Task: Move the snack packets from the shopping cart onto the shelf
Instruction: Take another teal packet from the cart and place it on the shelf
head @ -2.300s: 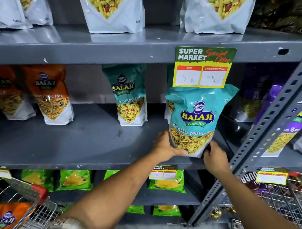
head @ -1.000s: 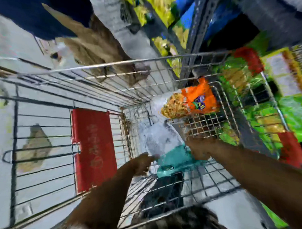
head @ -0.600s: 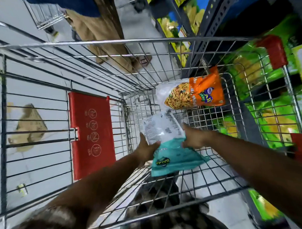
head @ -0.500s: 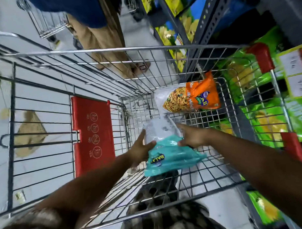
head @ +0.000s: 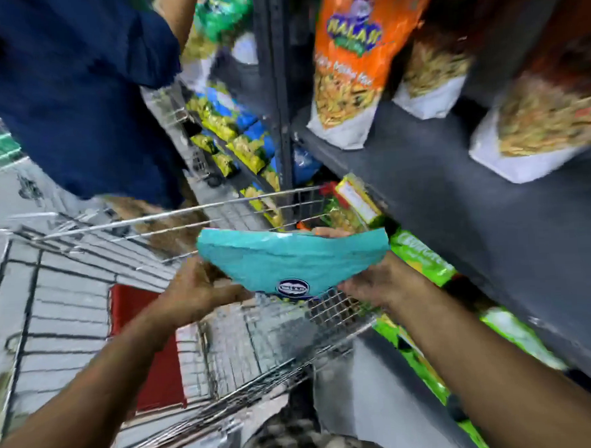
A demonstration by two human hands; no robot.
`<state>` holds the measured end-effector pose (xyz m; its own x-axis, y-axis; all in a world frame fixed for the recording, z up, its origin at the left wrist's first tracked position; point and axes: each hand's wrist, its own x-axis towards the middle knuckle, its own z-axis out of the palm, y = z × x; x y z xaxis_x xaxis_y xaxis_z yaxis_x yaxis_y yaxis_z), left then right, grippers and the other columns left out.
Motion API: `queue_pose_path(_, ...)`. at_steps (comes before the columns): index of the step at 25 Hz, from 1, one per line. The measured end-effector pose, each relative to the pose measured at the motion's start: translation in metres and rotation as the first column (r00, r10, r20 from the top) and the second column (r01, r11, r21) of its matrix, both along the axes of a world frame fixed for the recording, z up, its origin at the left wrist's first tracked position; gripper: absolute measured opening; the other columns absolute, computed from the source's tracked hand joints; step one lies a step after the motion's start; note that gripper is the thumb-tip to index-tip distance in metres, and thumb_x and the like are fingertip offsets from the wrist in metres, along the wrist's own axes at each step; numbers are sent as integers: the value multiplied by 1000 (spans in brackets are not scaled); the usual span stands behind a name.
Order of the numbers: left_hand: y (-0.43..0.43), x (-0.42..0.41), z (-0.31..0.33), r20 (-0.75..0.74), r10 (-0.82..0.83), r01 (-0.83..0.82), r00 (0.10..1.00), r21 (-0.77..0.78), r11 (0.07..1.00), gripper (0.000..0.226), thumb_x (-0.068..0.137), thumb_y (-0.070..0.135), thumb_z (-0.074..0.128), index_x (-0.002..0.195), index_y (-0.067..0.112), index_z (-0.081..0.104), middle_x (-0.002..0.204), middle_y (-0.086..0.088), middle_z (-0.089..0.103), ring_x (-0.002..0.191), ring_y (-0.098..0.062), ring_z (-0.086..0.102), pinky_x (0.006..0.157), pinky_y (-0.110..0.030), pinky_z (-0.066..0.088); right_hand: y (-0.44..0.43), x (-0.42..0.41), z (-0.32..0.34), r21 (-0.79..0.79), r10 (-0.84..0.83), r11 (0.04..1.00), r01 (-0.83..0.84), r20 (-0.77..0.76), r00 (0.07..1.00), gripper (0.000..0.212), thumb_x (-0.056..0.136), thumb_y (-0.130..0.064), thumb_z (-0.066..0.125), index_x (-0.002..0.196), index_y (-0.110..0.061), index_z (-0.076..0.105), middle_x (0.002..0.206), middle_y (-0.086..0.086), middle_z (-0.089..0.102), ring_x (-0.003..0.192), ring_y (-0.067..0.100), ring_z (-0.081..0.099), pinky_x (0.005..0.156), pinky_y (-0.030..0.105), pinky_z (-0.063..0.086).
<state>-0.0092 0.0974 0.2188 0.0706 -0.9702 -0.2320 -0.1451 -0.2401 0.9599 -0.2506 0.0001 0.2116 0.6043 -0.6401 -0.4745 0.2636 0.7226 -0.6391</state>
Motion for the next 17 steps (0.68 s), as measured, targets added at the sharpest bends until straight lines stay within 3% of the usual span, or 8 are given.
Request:
queue_pose_path(2,-13,-40,31,61,-13,25,998,-197,980,48,69,-25,65,78,21,76,71,23,75,72,9,67,70,-10,55,20,-38,31,-93,-112,988,122,105,988,26,63,-27,65,81,-13,77,79,3,77,67,14,72,61,26,59)
queue_pose_path(5,-35,-105,52,49,27,-6,998,-385,923,22,76,-9,65,84,10,71,83,2,73,76,-1,65,70,-20,54,48,-91,67,-195,-308,925,325,112,945,17,65,-14,54,68,-12,71,63,4,71,54,14,68,52,22,55)
queue_pose_path(7,-41,-168,62,47,-28,47,998,-459,887,14,80,7,64,80,21,68,81,2,71,77,-4,61,70,-24,50,70,-140,78,-408,-429,810,422,79,900,31,73,7,45,64,-14,66,55,-4,67,47,6,60,46,16,48)
queue_pose_path(8,-42,-197,64,4,-89,80,996,-472,878,17,84,9,63,80,24,68,77,9,73,74,1,61,69,-18,49,80,-160,81,-532,-498,726,437,32,867,35,81,11,43,69,-14,64,56,-8,68,49,2,60,48,14,47)
queue_pose_path(11,-42,-284,60,-93,-279,204,956,-473,857,18,90,11,58,80,21,69,73,12,71,70,3,58,66,-14,47,108,-217,80,-749,-742,464,472,-38,669,23,92,5,47,89,-8,65,80,-5,73,75,4,63,68,17,51)
queue_pose_path(14,-43,-364,53,-118,-385,276,915,-511,814,25,91,13,55,71,24,65,63,18,65,63,9,51,58,-9,42,127,-273,81,-768,-894,265,583,31,447,26,93,-1,49,84,-17,67,88,-4,74,84,8,63,79,32,53)
queue_pose_path(16,-41,-419,51,-204,-476,335,855,-483,809,29,95,6,50,82,26,68,81,16,70,81,1,58,76,-20,49,139,-310,82,-779,-949,178,601,26,314,25,94,-3,49,85,-18,67,103,15,72,94,21,63,88,50,50)
queue_pose_path(17,-40,-442,49,-251,-505,357,826,-461,813,31,96,4,48,90,26,69,93,7,71,91,-7,59,88,-30,50,142,-326,80,-779,-967,151,608,11,254,24,94,-3,48,87,-19,65,112,25,67,102,31,62,93,56,47)
